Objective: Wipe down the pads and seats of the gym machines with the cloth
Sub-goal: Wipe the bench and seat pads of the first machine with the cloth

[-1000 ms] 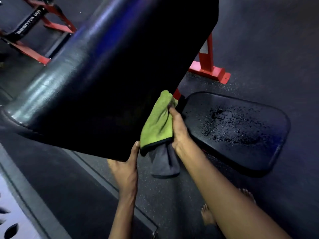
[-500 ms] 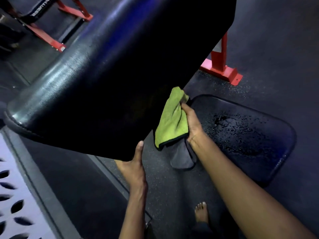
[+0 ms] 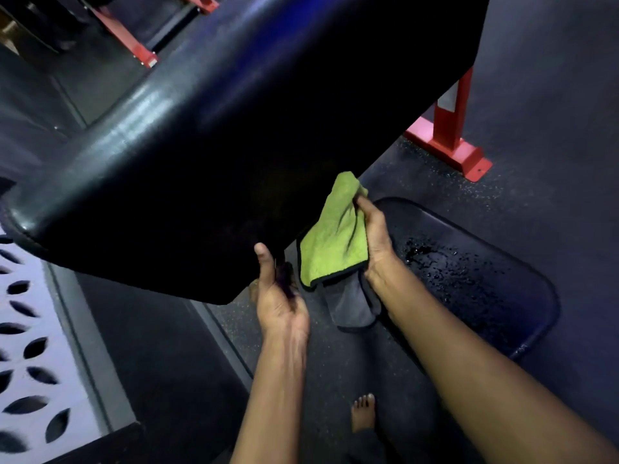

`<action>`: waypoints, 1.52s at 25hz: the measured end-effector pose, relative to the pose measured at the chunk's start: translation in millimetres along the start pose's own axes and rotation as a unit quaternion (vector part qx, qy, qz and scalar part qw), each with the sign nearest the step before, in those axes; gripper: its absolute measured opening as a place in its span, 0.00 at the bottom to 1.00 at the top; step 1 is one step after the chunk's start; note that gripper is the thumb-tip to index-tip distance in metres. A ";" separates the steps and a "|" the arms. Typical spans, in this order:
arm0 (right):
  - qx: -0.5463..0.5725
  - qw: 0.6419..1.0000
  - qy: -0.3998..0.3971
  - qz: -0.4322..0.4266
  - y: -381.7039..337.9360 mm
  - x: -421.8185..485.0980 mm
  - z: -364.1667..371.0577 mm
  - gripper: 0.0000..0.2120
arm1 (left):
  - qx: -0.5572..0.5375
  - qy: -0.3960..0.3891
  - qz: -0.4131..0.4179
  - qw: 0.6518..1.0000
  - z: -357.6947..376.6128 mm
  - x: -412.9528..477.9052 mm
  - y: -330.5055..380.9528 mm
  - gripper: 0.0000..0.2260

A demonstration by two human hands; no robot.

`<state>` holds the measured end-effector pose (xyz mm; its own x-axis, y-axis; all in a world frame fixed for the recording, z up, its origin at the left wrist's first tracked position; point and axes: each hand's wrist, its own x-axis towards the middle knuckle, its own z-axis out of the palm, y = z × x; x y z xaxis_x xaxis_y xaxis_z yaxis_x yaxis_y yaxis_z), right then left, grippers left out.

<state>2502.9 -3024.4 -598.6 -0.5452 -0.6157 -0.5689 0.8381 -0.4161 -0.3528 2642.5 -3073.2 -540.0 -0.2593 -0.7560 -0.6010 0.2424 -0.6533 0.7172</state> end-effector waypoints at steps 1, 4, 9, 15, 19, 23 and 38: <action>-0.007 1.000 0.001 -0.012 -12.2 1.2 1.6 0.22 | -0.008 0.012 0.005 1.000 9.1 0.1 -3.0 0.19; -0.009 0.998 0.017 -0.065 -49.7 4.9 0.8 0.19 | -0.040 0.036 0.017 0.998 26.3 -1.4 -8.6 0.28; -0.023 0.996 0.016 -0.082 -70.5 14.2 -6.5 0.15 | -0.076 0.053 0.031 0.995 31.3 0.6 -11.8 0.33; -0.057 0.997 -0.009 0.045 -34.8 -2.8 3.6 0.20 | -0.069 0.065 0.057 0.994 30.1 3.9 -18.4 0.35; -0.060 0.996 0.039 -0.057 -70.7 13.5 4.8 0.15 | -0.064 0.049 0.068 0.994 27.7 4.3 -19.9 0.35; -0.028 0.992 0.061 -0.109 -93.7 25.9 -0.1 0.18 | -0.054 0.014 0.042 0.998 25.3 7.5 -23.1 0.31; -0.074 0.993 0.025 -0.088 -133.2 47.5 -23.4 0.16 | -0.054 -0.001 -0.031 0.998 109.6 15.1 -56.3 0.10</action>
<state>2365.8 -2982.6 -596.0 -0.6856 -0.5067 -0.5228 0.7249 -0.4091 -0.5542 2522.5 -3043.5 -550.8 -0.2792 -0.7136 -0.6425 0.3258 -0.6998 0.6357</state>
